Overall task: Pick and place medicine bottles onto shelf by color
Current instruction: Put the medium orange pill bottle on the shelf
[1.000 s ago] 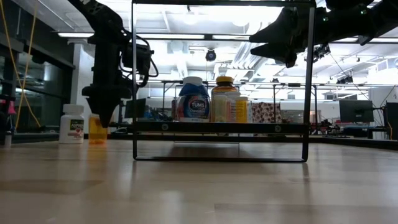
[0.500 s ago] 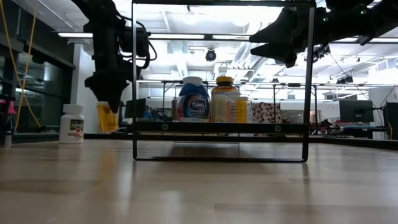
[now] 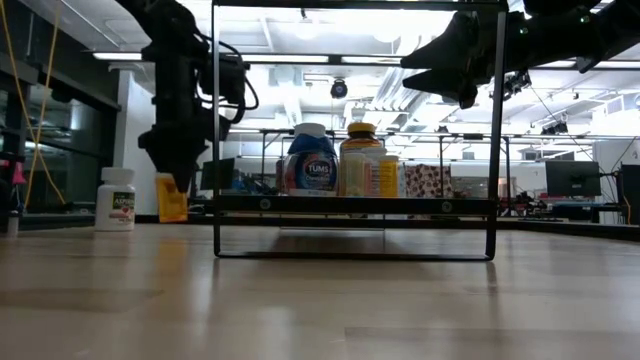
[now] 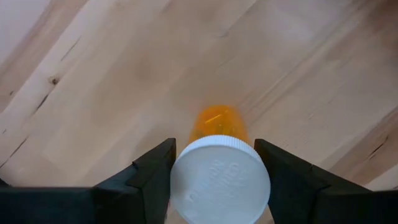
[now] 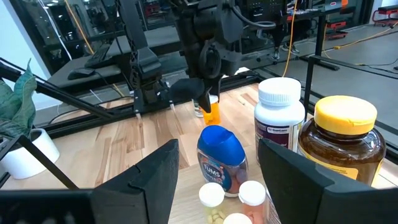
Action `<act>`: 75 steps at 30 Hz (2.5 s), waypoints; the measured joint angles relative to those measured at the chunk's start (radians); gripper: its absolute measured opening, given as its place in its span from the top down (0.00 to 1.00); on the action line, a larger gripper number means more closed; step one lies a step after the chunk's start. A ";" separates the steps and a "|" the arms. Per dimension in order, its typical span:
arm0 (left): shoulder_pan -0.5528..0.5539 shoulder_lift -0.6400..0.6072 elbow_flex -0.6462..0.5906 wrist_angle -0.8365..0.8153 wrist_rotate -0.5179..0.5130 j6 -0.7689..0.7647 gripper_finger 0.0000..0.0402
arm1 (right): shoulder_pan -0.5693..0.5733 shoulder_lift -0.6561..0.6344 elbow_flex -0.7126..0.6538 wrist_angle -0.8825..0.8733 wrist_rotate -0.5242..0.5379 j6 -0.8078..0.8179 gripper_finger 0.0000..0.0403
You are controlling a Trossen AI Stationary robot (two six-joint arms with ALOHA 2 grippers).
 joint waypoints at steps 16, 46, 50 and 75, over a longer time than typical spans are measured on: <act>-0.006 0.015 0.000 0.010 -0.003 0.006 0.49 | 0.000 0.000 0.000 0.000 0.000 0.000 0.48; 0.002 -0.055 0.121 -0.171 0.001 0.036 0.51 | 0.000 0.000 0.000 0.000 0.000 0.000 0.48; -0.026 -0.053 0.079 -0.237 -0.012 0.019 0.79 | 0.000 0.000 0.000 0.000 0.000 0.000 0.48; -0.002 -0.039 0.047 -0.152 -0.026 0.018 1.00 | 0.000 0.000 0.000 0.000 0.000 -0.007 0.48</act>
